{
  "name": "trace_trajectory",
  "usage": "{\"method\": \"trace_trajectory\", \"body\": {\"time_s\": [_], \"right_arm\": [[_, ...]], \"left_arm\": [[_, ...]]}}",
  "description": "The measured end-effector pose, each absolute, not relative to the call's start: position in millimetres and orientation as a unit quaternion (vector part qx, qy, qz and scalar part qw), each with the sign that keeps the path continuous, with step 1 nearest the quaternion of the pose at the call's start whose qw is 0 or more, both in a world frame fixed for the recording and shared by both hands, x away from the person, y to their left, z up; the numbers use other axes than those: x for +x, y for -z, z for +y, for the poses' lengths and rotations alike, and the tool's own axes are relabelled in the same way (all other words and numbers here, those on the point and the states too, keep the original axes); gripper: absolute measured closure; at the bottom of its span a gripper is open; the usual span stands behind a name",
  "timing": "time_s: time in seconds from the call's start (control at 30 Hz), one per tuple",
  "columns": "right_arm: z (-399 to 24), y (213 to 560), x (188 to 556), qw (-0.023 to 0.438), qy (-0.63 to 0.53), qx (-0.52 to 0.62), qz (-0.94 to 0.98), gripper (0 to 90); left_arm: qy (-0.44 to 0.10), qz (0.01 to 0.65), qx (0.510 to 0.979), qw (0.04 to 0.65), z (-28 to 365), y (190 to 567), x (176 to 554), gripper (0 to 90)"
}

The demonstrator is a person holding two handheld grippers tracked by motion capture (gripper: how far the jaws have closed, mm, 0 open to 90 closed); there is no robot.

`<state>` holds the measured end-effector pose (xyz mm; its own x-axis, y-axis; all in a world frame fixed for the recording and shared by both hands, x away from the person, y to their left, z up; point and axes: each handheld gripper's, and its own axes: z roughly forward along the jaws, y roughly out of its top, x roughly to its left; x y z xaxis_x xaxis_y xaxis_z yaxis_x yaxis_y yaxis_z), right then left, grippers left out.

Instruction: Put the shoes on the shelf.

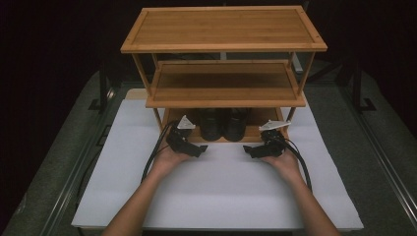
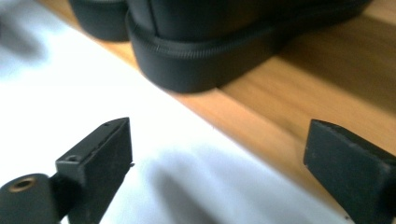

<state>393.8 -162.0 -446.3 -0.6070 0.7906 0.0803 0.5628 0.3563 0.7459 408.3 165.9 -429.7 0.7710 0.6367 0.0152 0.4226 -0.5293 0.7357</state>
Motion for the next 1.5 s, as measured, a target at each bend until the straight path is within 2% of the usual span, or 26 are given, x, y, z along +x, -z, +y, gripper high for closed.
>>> {"method": "trace_trajectory", "body": {"time_s": [0.27, 0.97, 1.13, 1.27, 1.5], "right_arm": [[-185.7, 446.0, 360.8, 0.148, -0.385, 0.419, 0.809, 2.7], [-250.3, 452.7, 256.8, 0.177, -0.361, 0.446, 0.800, 1.7], [-258.5, 456.3, 248.4, 0.172, -0.349, 0.460, 0.798, 1.7], [-255.8, 458.1, 250.4, 0.175, -0.330, 0.466, 0.802, 1.7], [-255.4, 458.3, 249.9, 0.177, -0.329, 0.466, 0.802, 1.7]], "left_arm": [[-0.144, 0.303, 0.859, 0.386, 188.3, 428.0, 374.7, 0.0], [-0.168, 0.322, 0.873, 0.326, 272.9, 438.9, 268.5, 0.0], [-0.169, 0.332, 0.872, 0.319, 283.7, 444.8, 254.8, 0.0], [-0.145, 0.351, 0.860, 0.340, 289.1, 451.7, 255.5, 0.0], [-0.146, 0.351, 0.860, 0.341, 289.0, 451.9, 255.2, 0.0]]}}
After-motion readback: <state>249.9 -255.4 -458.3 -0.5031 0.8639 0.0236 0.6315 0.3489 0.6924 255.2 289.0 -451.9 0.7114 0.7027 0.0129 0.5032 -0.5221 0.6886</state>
